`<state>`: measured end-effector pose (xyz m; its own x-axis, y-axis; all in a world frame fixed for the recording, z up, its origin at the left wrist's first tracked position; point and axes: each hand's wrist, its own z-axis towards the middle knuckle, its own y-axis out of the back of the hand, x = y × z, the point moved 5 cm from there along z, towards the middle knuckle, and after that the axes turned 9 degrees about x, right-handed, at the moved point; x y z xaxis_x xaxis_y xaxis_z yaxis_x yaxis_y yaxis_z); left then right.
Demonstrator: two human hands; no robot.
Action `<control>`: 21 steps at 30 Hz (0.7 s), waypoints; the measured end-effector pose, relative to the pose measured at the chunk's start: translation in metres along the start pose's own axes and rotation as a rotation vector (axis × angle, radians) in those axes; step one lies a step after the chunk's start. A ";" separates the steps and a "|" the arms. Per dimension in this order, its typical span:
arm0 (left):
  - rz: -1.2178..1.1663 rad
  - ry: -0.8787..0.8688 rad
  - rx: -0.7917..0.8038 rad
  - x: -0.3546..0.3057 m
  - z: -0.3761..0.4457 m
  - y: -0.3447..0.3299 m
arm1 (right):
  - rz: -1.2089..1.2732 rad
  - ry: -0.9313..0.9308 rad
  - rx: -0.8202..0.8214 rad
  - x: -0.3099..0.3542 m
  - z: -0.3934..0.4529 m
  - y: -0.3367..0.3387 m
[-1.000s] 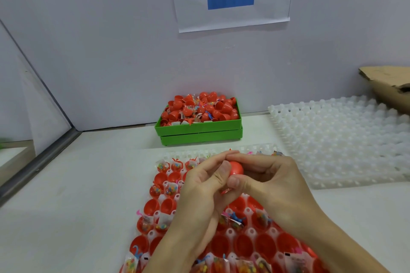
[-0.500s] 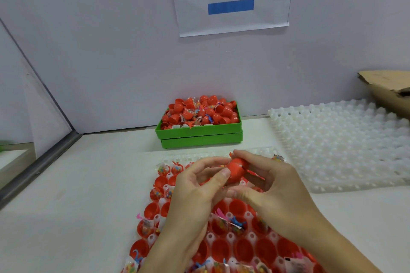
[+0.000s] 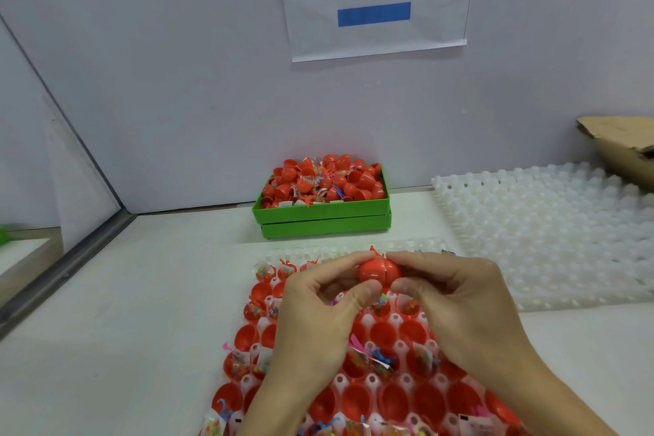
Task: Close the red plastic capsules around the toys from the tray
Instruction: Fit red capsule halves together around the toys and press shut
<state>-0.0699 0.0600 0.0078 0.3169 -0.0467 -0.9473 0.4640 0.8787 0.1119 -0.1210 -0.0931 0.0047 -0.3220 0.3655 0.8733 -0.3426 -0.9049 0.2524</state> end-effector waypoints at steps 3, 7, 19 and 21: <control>0.053 -0.027 -0.008 -0.004 -0.001 -0.001 | -0.030 0.012 -0.012 0.001 0.000 0.001; 0.096 -0.044 -0.018 -0.006 -0.002 -0.002 | -0.063 0.048 -0.034 0.005 -0.002 0.002; 0.176 -0.058 -0.069 -0.006 -0.004 -0.002 | -0.089 0.039 -0.091 0.002 -0.007 -0.001; 0.185 -0.072 -0.093 -0.007 -0.004 -0.003 | -0.097 0.043 -0.102 0.002 -0.007 -0.001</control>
<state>-0.0771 0.0595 0.0130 0.4494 0.0885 -0.8889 0.3152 0.9154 0.2505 -0.1278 -0.0895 0.0030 -0.3201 0.4614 0.8275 -0.4612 -0.8388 0.2893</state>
